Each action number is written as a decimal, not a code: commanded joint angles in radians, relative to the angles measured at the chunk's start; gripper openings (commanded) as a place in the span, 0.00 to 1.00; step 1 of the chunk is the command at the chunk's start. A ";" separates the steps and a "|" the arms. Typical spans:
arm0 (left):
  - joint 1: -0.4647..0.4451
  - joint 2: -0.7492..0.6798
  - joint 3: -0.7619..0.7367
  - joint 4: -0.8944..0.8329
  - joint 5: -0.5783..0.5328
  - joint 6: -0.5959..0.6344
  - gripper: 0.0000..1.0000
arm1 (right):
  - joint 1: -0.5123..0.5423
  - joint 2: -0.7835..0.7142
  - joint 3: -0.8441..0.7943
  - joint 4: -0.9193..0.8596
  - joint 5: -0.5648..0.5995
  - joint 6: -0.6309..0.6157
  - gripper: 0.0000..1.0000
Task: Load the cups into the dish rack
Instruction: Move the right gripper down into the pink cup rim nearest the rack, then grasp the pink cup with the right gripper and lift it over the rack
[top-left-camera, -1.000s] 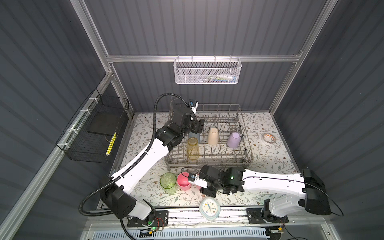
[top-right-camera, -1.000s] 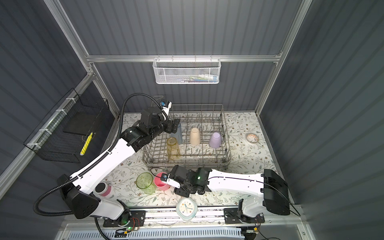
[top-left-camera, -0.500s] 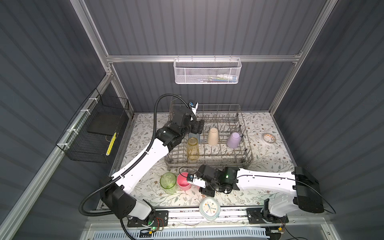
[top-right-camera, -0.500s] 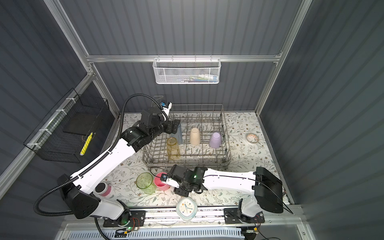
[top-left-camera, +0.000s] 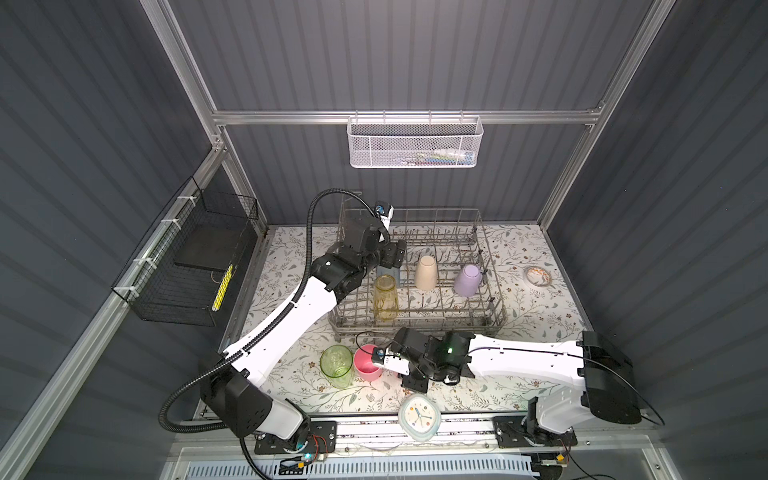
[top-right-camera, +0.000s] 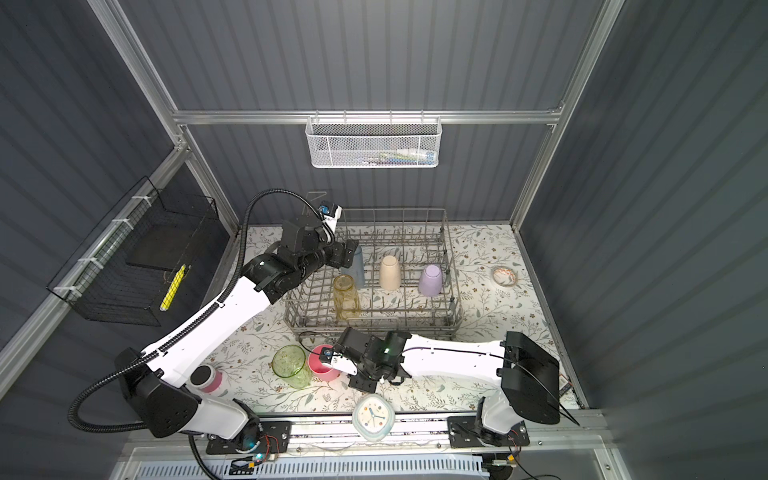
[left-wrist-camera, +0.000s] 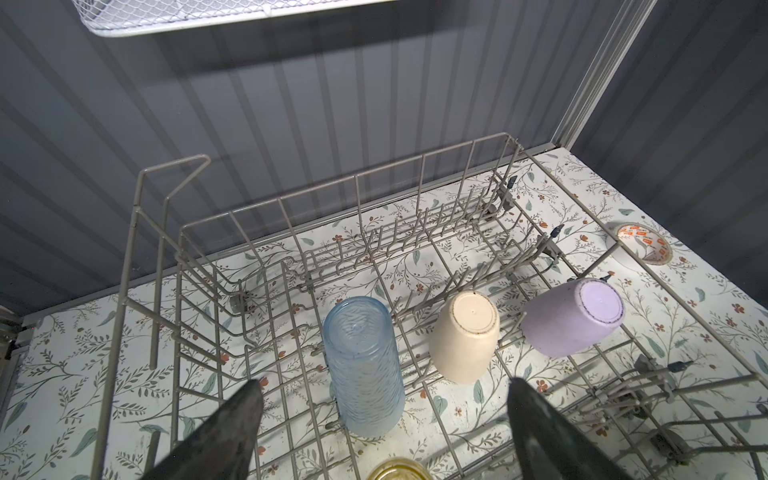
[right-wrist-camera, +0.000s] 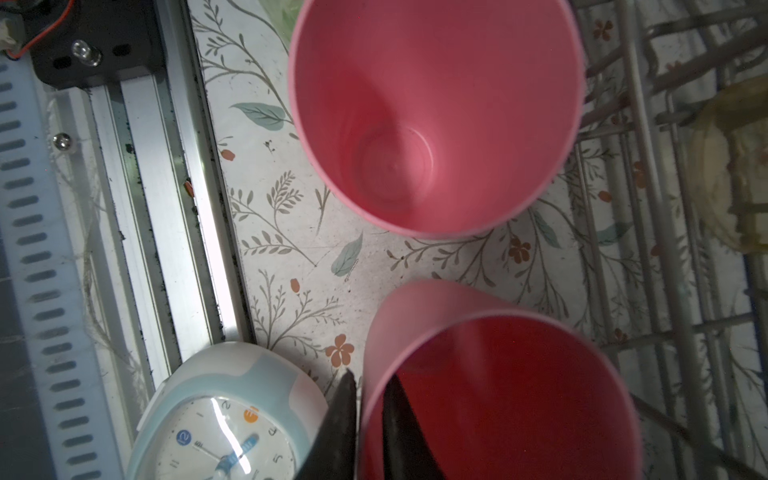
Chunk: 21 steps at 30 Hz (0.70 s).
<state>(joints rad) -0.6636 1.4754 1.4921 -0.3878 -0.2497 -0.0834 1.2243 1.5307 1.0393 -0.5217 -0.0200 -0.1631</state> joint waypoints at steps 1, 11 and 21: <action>0.009 -0.017 -0.012 0.003 0.017 -0.010 0.92 | -0.005 -0.004 0.035 -0.052 0.012 -0.002 0.10; 0.010 -0.024 -0.009 0.004 0.035 -0.018 0.92 | -0.032 -0.243 0.075 -0.114 -0.023 0.011 0.08; 0.012 -0.011 -0.007 0.006 0.065 -0.027 0.92 | -0.265 -0.582 -0.010 0.068 -0.418 0.142 0.09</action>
<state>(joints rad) -0.6590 1.4754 1.4899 -0.3874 -0.2077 -0.0914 1.0023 1.0050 1.0641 -0.5350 -0.2684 -0.0860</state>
